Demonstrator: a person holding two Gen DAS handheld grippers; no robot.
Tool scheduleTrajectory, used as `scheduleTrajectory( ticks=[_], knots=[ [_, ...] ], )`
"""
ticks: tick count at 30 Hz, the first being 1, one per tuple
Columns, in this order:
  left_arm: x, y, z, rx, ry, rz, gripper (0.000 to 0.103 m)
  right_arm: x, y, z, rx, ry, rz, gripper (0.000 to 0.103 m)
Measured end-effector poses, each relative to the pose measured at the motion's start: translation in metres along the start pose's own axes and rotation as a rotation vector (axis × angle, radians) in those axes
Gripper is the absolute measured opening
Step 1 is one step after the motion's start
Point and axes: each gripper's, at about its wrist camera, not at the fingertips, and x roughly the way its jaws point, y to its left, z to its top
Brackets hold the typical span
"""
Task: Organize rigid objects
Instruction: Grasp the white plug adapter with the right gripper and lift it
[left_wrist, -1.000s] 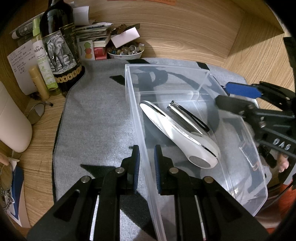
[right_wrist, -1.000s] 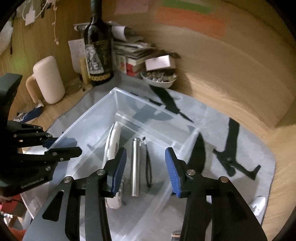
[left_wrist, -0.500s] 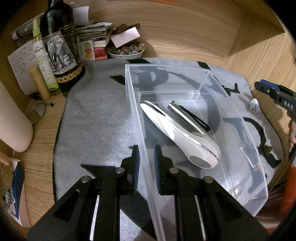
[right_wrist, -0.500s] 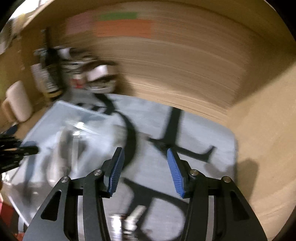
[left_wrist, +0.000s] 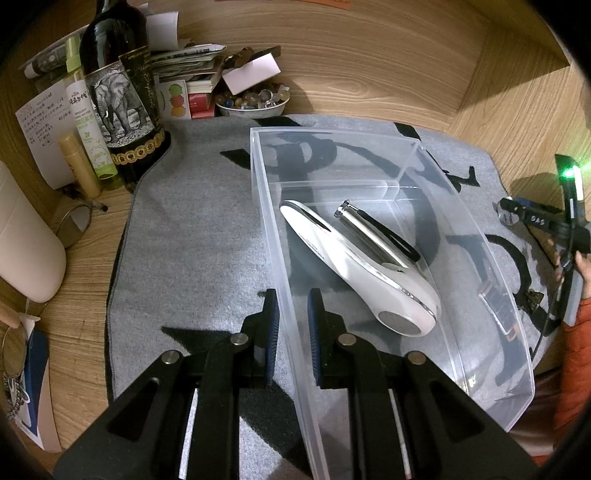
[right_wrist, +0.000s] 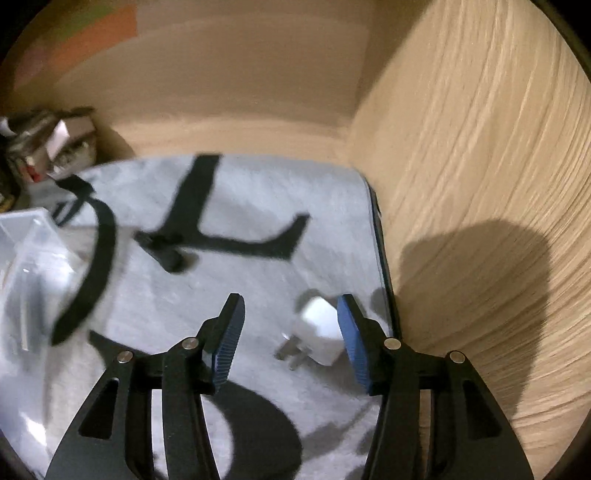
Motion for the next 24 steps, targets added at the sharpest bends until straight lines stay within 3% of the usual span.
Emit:
scheduleTrajectory(
  ticks=[5,8,11,13,24],
  knots=[
    [0.0,0.002,-0.001,0.001,-0.001,0.002,0.014,0.016,-0.007,-0.006,0.009,0.021,-0.047,0.055],
    [0.0,0.002,-0.001,-0.002,-0.002,0.0,0.014,0.022,-0.007,-0.008,0.005,0.049,-0.028,0.055],
    [0.0,0.002,-0.001,-0.004,-0.002,-0.002,0.014,0.028,-0.006,-0.009,-0.001,0.05,-0.027,0.053],
    [0.0,0.002,-0.001,-0.002,-0.001,-0.001,0.014,0.029,-0.007,-0.009,0.005,0.054,-0.003,0.041],
    [0.0,0.001,-0.001,-0.004,-0.002,-0.001,0.014,-0.005,0.01,-0.001,-0.024,-0.027,0.058,0.041]
  ],
)
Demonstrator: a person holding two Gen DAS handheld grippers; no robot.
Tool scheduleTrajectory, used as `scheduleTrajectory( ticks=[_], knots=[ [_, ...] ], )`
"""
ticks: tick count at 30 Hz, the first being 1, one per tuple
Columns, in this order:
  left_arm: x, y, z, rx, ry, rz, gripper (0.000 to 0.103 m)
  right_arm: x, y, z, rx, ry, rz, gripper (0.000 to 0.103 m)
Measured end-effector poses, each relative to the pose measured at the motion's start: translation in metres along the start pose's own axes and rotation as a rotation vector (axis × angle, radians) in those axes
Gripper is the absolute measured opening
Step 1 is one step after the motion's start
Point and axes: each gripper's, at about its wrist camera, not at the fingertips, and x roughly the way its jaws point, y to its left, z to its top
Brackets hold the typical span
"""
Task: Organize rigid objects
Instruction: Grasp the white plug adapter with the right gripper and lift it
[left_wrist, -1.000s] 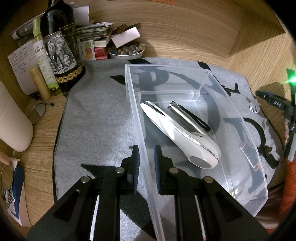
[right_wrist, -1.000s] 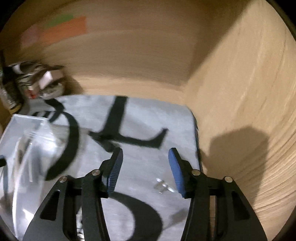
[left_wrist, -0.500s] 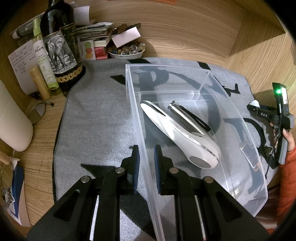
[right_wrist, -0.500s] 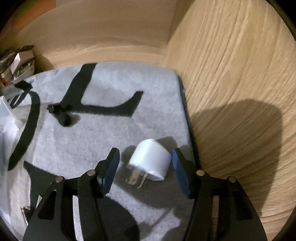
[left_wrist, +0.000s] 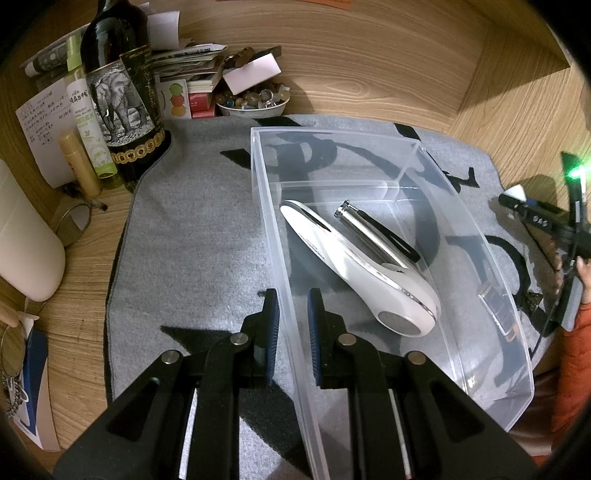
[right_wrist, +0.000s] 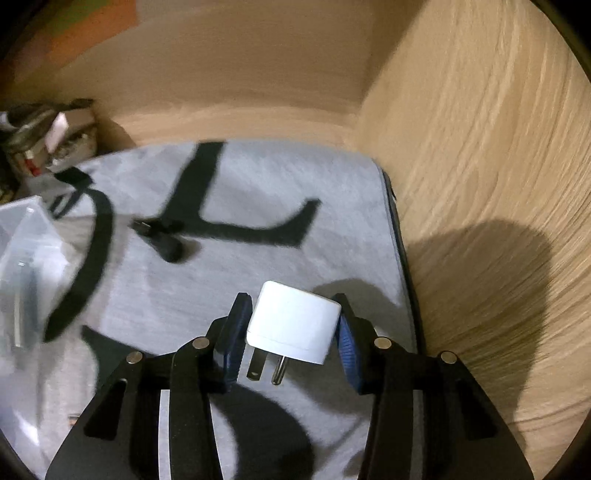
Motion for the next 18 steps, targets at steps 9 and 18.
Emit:
scheduleTrajectory(
  ticks=[9,18],
  knots=[
    [0.0,0.0,0.0,0.002,0.0,0.0,0.014,-0.068,0.049,0.018,-0.108,-0.191,0.091,0.041],
    [0.0,0.0,0.0,0.001,0.0,0.001,0.014,-0.105,0.101,0.034,-0.204,-0.289,0.206,0.041]
  ],
)
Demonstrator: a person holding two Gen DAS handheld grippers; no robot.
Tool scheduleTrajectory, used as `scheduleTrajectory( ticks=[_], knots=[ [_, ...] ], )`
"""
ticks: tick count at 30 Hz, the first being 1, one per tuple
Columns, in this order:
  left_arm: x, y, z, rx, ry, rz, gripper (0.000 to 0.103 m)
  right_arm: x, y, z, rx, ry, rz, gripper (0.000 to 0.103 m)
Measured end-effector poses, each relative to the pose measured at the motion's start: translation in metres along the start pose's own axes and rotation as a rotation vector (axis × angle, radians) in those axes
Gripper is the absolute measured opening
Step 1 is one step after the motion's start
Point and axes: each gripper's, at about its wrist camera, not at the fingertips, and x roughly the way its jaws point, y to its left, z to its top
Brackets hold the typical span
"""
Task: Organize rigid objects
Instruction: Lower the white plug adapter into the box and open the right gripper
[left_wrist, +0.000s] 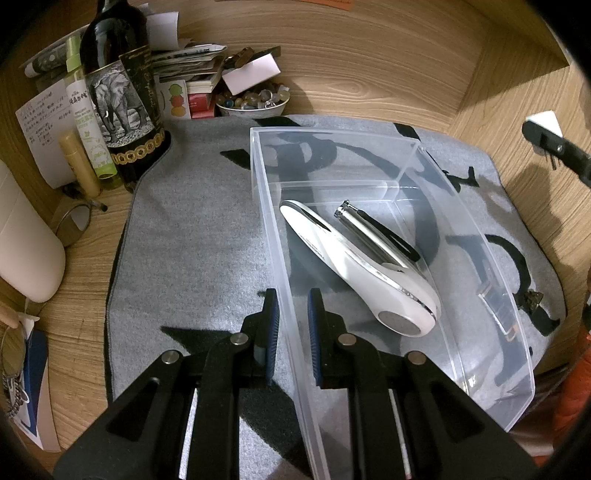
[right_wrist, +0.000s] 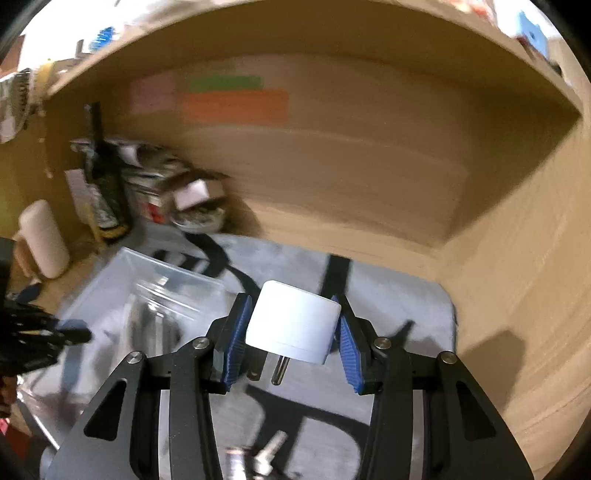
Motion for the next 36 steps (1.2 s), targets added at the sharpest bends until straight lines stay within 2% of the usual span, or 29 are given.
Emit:
scheduleTrajectory(
  ticks=[9,20,36],
  knots=[
    [0.0,0.0,0.0,0.001,0.0,0.001,0.014,0.003,0.047,0.007,-0.054,-0.01,0.12,0.041],
    [0.0,0.0,0.001,0.004,-0.002,-0.002,0.014,0.054,0.089,-0.01,-0.142,0.137,0.172,0.041],
    [0.0,-0.001,0.001,0.01,-0.005,0.0,0.014,0.09,0.11,-0.027,-0.198,0.27,0.201,0.041]
  ],
)
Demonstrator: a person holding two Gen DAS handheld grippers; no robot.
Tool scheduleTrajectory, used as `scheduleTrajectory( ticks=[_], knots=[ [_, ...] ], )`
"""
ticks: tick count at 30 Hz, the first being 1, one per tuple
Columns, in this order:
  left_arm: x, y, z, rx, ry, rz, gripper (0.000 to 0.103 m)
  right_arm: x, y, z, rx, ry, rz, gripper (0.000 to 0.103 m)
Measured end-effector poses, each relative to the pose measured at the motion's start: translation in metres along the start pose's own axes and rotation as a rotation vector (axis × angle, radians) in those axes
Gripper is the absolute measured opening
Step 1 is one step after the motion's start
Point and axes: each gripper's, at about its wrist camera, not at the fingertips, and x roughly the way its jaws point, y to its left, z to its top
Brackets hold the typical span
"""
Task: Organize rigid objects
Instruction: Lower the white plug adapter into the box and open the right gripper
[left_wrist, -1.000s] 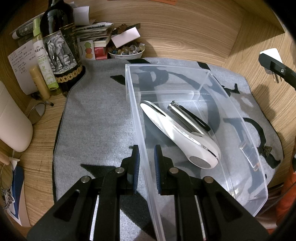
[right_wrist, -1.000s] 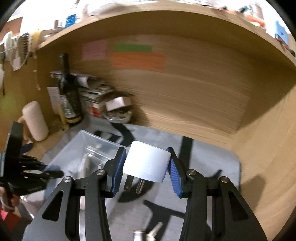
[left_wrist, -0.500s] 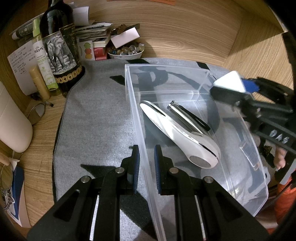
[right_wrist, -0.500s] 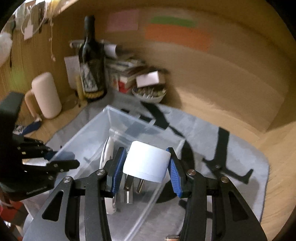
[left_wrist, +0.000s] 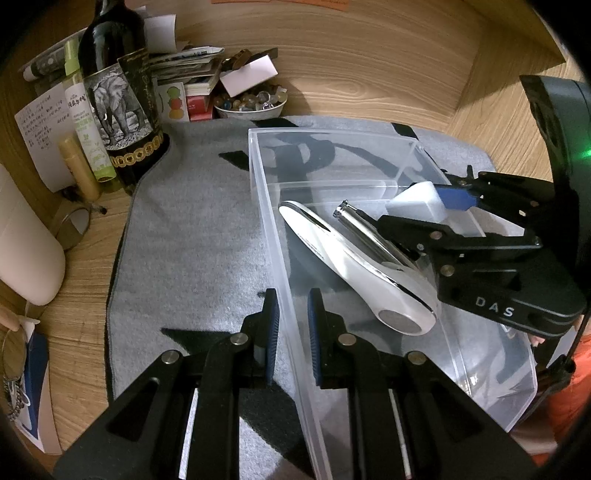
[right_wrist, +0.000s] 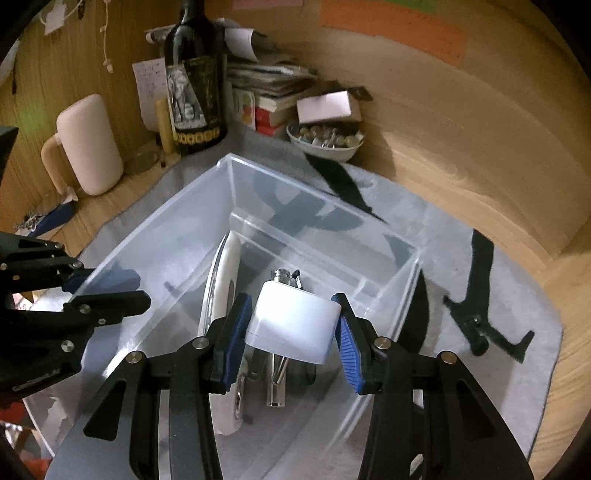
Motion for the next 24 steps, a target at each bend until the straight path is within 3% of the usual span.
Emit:
scheduleTrajectory(
  ticks=[10,24],
  knots=[
    [0.0,0.0,0.0,0.0,0.0,0.0,0.014,-0.007,0.002,0.0,-0.013,-0.012,-0.005,0.043],
    [0.0,-0.001,0.0,0.001,0.0,0.001,0.014,-0.074,-0.027,-0.008,0.054,-0.165,-0.073,0.057]
  ],
)
